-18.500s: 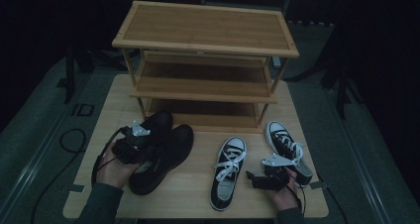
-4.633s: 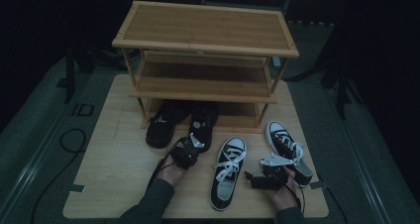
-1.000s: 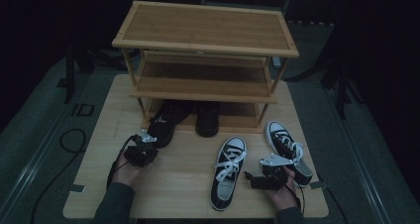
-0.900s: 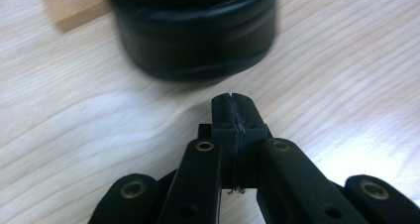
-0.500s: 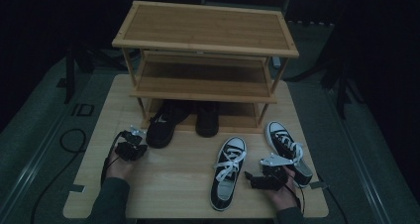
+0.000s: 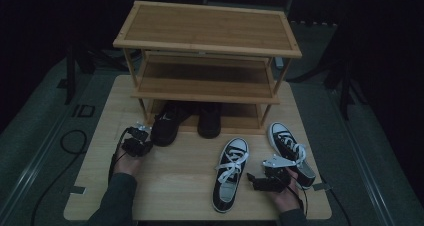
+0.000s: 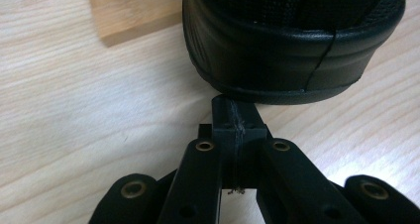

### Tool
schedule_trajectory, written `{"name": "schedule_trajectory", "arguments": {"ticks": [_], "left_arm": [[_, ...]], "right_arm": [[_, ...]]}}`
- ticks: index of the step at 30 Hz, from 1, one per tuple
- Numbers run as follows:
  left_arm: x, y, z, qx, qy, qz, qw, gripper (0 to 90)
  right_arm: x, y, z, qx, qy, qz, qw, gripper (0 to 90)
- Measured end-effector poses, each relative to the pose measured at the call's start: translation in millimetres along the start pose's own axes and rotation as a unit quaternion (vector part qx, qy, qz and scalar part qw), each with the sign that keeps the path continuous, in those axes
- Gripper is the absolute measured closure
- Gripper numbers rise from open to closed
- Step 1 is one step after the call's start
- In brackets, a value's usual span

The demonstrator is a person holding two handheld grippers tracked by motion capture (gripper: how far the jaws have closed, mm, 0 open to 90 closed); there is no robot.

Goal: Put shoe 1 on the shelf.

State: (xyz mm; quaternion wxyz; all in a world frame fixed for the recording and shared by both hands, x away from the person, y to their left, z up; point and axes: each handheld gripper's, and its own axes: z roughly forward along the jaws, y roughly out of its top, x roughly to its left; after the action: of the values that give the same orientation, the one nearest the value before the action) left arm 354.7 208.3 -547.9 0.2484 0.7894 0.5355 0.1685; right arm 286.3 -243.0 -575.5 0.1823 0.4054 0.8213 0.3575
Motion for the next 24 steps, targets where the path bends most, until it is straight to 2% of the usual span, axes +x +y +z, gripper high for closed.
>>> {"name": "schedule_trajectory", "arguments": {"ticks": [10, 24], "left_arm": [[-21.9, 21.4, 10.2, -0.003, -0.016, 0.017, 0.9997, 89.7], [-51.6, 43.9, 27.3, 0.006, -0.033, 0.045, 0.9984, 89.8]], "right_arm": [[0.1, 0.0, 0.1, 0.0, 0.0, 0.0, 1.0, 16.7], [0.1, 0.0, 0.1, 0.0, 0.0, 0.0, 1.0, 16.7]]}}
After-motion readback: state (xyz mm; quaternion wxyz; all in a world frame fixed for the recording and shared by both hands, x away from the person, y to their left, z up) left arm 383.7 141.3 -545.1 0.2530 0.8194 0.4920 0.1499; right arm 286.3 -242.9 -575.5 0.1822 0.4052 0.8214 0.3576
